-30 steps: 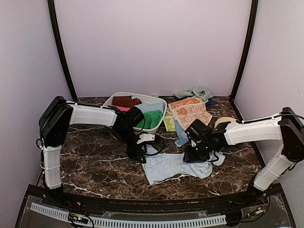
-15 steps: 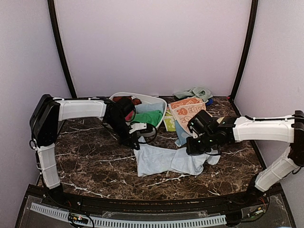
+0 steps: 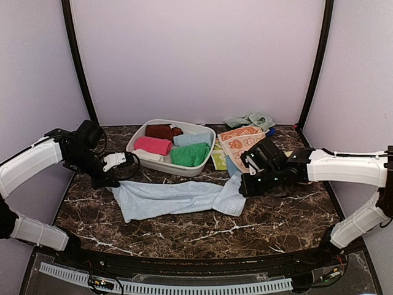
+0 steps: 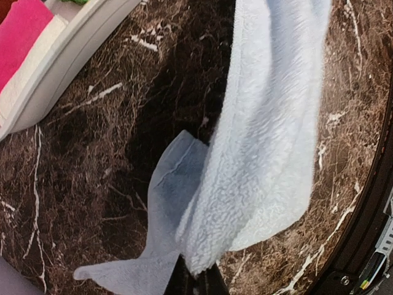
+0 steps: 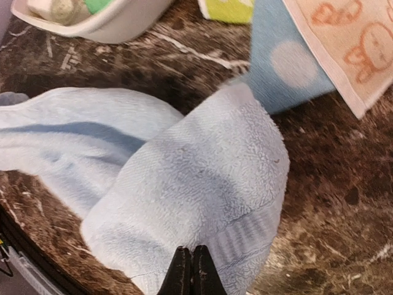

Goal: Roll the towels
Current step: Adjust the towel at the center of the board.

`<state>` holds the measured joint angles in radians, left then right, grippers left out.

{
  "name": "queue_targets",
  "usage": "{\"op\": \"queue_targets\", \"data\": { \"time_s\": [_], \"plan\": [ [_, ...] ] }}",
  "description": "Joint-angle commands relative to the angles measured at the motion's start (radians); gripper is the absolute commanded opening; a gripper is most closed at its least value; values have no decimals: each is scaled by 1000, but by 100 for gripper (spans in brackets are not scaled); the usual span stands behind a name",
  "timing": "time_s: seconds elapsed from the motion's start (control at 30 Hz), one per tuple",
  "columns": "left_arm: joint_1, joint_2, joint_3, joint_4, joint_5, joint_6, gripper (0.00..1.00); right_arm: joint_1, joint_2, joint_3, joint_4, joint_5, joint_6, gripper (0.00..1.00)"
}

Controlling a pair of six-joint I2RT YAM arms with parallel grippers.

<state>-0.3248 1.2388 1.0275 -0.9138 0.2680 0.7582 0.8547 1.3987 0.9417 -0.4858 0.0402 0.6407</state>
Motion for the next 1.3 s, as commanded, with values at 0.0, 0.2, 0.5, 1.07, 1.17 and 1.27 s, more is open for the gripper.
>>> {"op": "queue_targets", "data": {
  "time_s": [0.0, 0.2, 0.5, 1.07, 1.17, 1.27],
  "plan": [
    [4, -1, -50, 13, -114, -19, 0, -3, -69, -85, -171, 179, 18, 0],
    [4, 62, -17, 27, -128, -34, 0, -4, -81, -11, -290, 319, 22, 19],
    [6, 99, -22, 33, -66, -20, 14, -33, 61, 153, -147, 193, -78, 50],
    [10, 72, -36, 56, -118, -32, 0, -35, 356, 141, 9, -14, -81, 0],
    [11, 73, -10, 74, -146, -49, 0, -35, 260, 180, -51, 32, -91, 0],
    [17, 73, 42, 92, -177, -64, 0, -21, 140, 184, -128, 63, -86, 0]
  ]
}}
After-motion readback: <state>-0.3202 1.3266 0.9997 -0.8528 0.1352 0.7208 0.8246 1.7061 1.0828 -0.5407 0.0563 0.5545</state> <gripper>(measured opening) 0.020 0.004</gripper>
